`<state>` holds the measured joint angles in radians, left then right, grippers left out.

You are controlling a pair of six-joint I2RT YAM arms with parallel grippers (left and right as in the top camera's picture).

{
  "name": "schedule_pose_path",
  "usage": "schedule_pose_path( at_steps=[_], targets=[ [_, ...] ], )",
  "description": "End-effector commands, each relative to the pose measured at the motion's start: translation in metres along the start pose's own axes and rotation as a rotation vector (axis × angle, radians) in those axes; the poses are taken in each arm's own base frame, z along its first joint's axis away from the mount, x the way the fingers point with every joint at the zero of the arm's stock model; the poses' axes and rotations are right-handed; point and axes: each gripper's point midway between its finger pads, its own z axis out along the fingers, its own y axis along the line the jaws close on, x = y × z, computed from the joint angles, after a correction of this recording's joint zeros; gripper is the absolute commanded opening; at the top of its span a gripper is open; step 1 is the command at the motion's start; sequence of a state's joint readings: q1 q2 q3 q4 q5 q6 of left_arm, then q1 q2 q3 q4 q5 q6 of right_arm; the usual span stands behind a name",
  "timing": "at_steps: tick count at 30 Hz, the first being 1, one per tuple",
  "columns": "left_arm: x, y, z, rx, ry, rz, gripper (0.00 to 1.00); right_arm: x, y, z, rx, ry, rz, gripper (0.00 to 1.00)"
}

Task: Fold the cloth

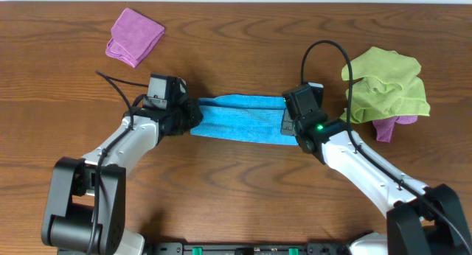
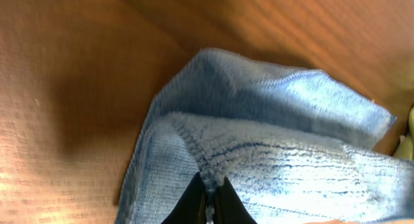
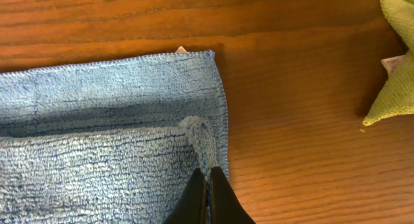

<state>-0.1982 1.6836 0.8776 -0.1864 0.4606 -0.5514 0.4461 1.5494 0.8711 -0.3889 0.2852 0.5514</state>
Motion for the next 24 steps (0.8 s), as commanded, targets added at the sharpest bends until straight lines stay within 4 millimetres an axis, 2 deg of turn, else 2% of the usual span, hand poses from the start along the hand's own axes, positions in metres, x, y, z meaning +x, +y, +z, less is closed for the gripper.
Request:
schedule_pose_path(
  at_steps=[1, 5, 9, 13, 17, 24],
  targets=[
    [0.012, 0.0, 0.001, 0.007, 0.062, -0.03, 0.06, -0.004, -0.005, 0.002, 0.03, -0.006, -0.039, 0.01],
    [0.017, 0.009, 0.001, -0.036, 0.076, -0.027, 0.06, -0.004, -0.005, 0.002, 0.029, -0.007, -0.04, 0.01],
    [0.0, 0.011, 0.002, -0.062, -0.007, -0.003, 0.06, -0.005, -0.003, 0.006, 0.025, -0.015, -0.037, 0.02],
    [-0.026, 0.008, 0.001, -0.071, -0.121, 0.025, 0.06, -0.004, 0.0, 0.02, 0.028, -0.013, -0.038, 0.02],
    [-0.041, 0.007, 0.001, -0.077, -0.19, 0.041, 0.06, -0.013, -0.008, 0.024, 0.077, -0.06, -0.027, 0.01],
    [-0.046, 0.016, 0.025, -0.076, -0.19, 0.032, 0.06, -0.032, -0.02, 0.038, 0.087, -0.108, 0.018, 0.01]
  ],
)
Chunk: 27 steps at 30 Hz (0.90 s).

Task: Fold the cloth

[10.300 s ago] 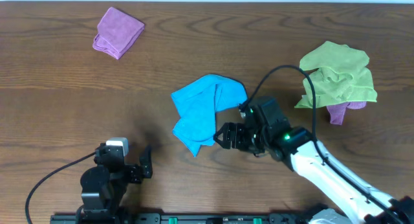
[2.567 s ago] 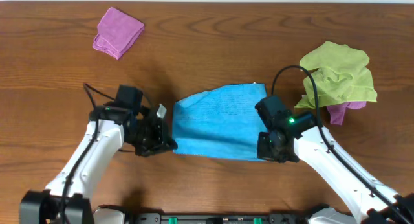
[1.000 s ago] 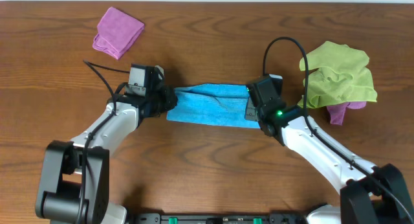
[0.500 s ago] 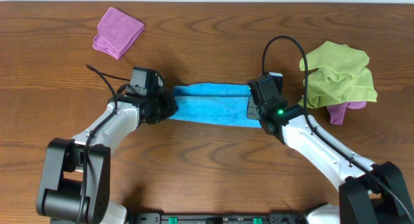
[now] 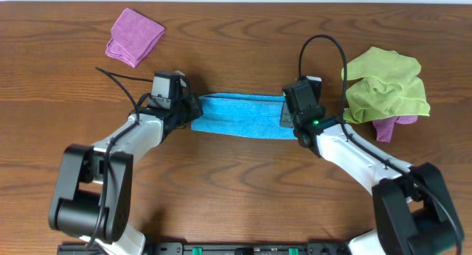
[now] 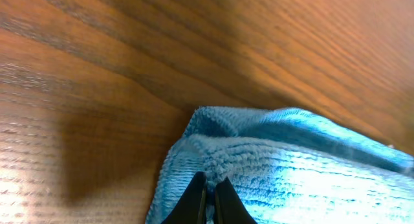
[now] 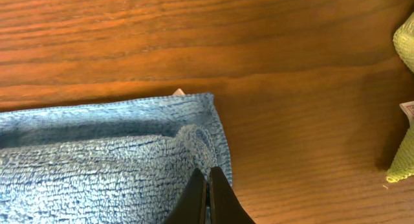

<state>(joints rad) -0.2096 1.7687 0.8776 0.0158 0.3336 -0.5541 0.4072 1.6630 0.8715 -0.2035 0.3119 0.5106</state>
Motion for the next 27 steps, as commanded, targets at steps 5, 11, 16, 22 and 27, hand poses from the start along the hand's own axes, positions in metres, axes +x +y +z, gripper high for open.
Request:
schedule_pose_path(
  at_steps=[5, 11, 16, 22, 27],
  targets=[
    [-0.012, 0.011, 0.015, -0.035, -0.043, -0.013, 0.06, -0.018, -0.018, 0.015, 0.07, -0.062, -0.019, 0.02],
    [-0.012, 0.012, 0.017, -0.039, -0.044, -0.013, 0.11, -0.008, -0.02, 0.027, 0.087, -0.035, -0.036, 0.11],
    [-0.023, 0.013, 0.011, -0.035, -0.067, -0.017, 0.34, -0.013, -0.028, 0.025, 0.14, -0.062, -0.037, 0.58],
    [-0.051, -0.003, -0.017, 0.0, -0.104, -0.01, 0.46, -0.028, -0.026, 0.004, 0.114, -0.099, -0.019, 0.71],
    [-0.066, -0.032, -0.046, 0.057, -0.128, 0.018, 0.39, -0.048, -0.022, -0.032, 0.051, -0.153, 0.025, 0.76]
  ],
)
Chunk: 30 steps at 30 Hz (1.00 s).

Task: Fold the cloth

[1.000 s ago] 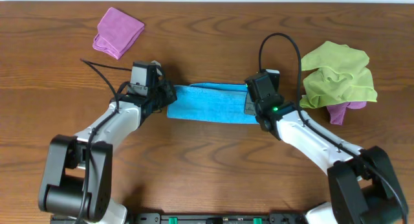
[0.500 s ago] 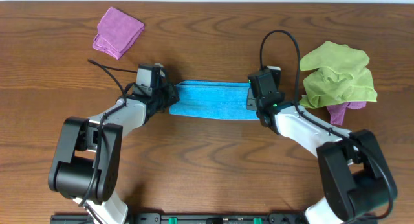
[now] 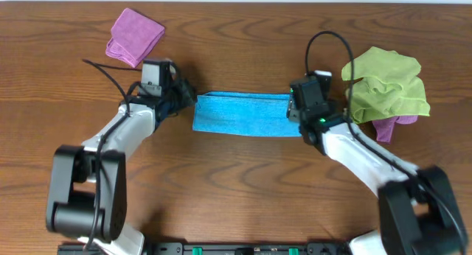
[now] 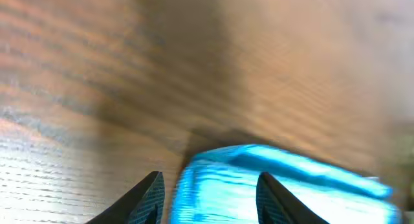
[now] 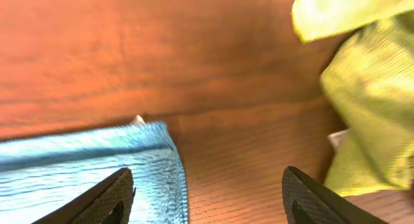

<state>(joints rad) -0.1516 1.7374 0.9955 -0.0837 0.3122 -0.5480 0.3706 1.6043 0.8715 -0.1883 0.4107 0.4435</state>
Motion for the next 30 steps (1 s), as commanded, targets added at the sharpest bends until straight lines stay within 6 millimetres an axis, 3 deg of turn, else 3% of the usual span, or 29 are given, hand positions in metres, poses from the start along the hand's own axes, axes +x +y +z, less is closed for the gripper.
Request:
schedule_pose_path(
  at_steps=[1, 2, 3, 6, 8, 11, 16, 21, 30],
  targets=[
    [-0.02, -0.033, -0.024, 0.1, -0.043, 0.046, 0.31, -0.021, 0.002, -0.022, -0.044, -0.048, 0.044, 0.78],
    [-0.019, -0.041, -0.027, 0.136, -0.032, 0.048, 0.14, -0.022, 0.004, -0.029, -0.07, -0.045, 0.047, 0.79],
    [-0.016, -0.047, -0.027, 0.159, -0.016, 0.039, 0.06, -0.021, 0.006, -0.034, -0.096, -0.033, 0.047, 0.8],
    [-0.002, -0.055, -0.023, 0.176, 0.032, 0.019, 0.06, -0.005, 0.008, -0.038, -0.155, 0.062, 0.118, 0.84],
    [0.009, -0.063, -0.018, 0.18, 0.054, 0.04, 0.06, 0.012, -0.007, -0.032, -0.111, 0.152, 0.225, 0.87],
    [0.029, -0.07, -0.005, 0.165, 0.093, 0.075, 0.06, 0.026, -0.01, -0.021, -0.149, 0.252, 0.289, 0.91],
    [0.06, -0.057, 0.027, 0.106, 0.18, 0.082, 0.06, 0.046, -0.012, -0.001, -0.189, 0.369, 0.344, 0.93],
    [0.075, -0.033, 0.05, 0.039, 0.227, 0.064, 0.06, 0.062, -0.003, 0.013, -0.229, 0.436, 0.344, 0.93],
    [0.082, -0.021, 0.06, -0.001, 0.243, 0.055, 0.06, 0.072, 0.008, 0.03, -0.266, 0.464, 0.35, 0.91]
  ],
)
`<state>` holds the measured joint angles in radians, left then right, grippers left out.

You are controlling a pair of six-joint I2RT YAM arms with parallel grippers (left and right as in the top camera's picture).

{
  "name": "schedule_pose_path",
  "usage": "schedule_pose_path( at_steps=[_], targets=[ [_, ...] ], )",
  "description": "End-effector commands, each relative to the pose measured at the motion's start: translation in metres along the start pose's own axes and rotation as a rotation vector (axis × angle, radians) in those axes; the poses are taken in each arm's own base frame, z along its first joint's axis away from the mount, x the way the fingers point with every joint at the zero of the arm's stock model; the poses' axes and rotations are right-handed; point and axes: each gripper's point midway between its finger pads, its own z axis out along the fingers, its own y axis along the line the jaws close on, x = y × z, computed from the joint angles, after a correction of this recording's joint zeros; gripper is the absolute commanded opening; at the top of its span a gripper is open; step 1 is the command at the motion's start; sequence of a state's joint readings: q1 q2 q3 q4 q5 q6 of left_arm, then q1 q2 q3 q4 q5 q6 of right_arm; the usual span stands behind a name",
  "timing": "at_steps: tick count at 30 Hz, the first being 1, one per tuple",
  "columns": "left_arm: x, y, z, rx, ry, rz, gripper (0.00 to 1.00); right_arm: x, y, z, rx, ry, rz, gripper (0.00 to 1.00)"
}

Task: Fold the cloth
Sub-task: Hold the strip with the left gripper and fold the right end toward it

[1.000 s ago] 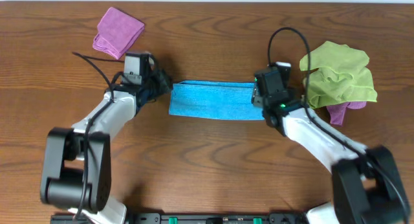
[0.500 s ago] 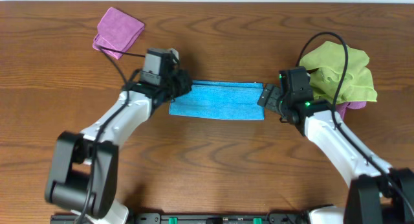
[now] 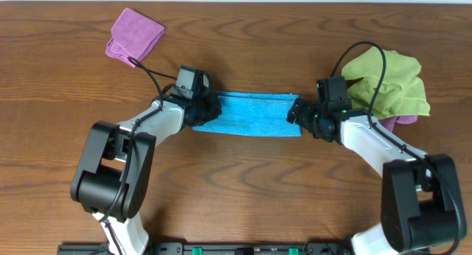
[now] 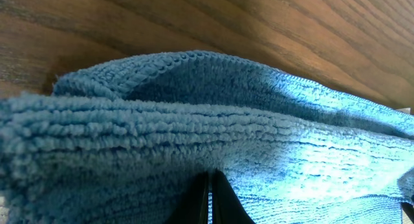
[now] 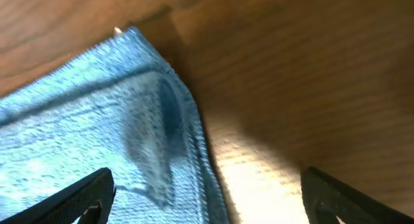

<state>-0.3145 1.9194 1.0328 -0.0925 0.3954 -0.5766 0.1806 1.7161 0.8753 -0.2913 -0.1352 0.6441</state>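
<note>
The blue cloth point(image 3: 247, 115) lies mid-table as a long folded strip. My left gripper point(image 3: 205, 109) is at its left end; in the left wrist view the left gripper point(image 4: 211, 198) is shut on the blue cloth point(image 4: 259, 153), with thick folded layers bunched in front of it. My right gripper point(image 3: 295, 113) sits low at the strip's right end. In the right wrist view the right gripper point(image 5: 207, 198) is wide open, and the blue cloth's point(image 5: 97, 120) end corner lies between its fingers point(image 5: 90, 195), nearer the left one.
A folded purple cloth point(image 3: 134, 35) lies at the far left. A crumpled green cloth point(image 3: 387, 82) is heaped at the right, close behind my right arm, with a purple cloth point(image 3: 387, 126) showing under it. The wooden table point(image 3: 236, 189) shows bare wood in front of the strip.
My left gripper was open and off the cloth to the left; now it is shut on the strip's left end. My right gripper, still open, has dropped low against the right end.
Both grippers were shut on the cloth's near corners, with the near edge partly folded over. Then the cloth was a narrower strip, both still shut. Then both were open and the strip lay free. Now the left is shut on its left end.
</note>
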Motion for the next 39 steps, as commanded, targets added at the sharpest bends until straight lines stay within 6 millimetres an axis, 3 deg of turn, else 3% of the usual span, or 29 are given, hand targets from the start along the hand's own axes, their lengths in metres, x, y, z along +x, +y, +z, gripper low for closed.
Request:
schedule_pose_path(
  at_steps=[1, 6, 10, 15, 16, 19, 23, 27, 30, 39],
  targets=[
    [-0.003, 0.007, 0.005, -0.031, -0.009, -0.005, 0.06, 0.004, 0.0, 0.012, -0.016, 0.038, 0.022, 0.91],
    [-0.003, 0.007, 0.005, -0.033, -0.005, -0.006, 0.06, 0.015, 0.013, 0.032, -0.1, 0.098, 0.017, 0.82],
    [-0.002, 0.008, 0.005, -0.035, -0.004, -0.008, 0.06, 0.021, 0.02, 0.035, -0.124, 0.114, -0.014, 0.57],
    [-0.002, 0.008, 0.005, -0.034, -0.004, -0.008, 0.06, 0.026, 0.026, 0.035, -0.137, 0.122, -0.044, 0.4],
    [-0.002, 0.008, 0.005, -0.034, -0.004, -0.008, 0.06, 0.026, 0.028, 0.035, -0.143, 0.123, -0.057, 0.33],
    [-0.002, 0.008, 0.005, -0.034, -0.003, -0.008, 0.06, 0.027, 0.037, 0.034, -0.184, 0.118, -0.134, 0.01],
    [-0.002, 0.008, 0.005, -0.034, -0.001, -0.016, 0.06, 0.015, 0.05, 0.017, -0.226, 0.069, -0.148, 0.01],
    [-0.001, 0.007, 0.005, -0.026, 0.004, -0.016, 0.06, -0.002, 0.081, -0.029, -0.314, -0.043, -0.201, 0.01],
    [0.001, 0.004, 0.005, -0.012, 0.014, -0.016, 0.06, -0.007, 0.095, -0.051, -0.342, -0.104, -0.231, 0.01],
    [0.005, -0.001, -0.002, 0.003, 0.034, -0.015, 0.06, -0.003, 0.138, -0.065, -0.35, -0.208, -0.325, 0.01]
  ],
)
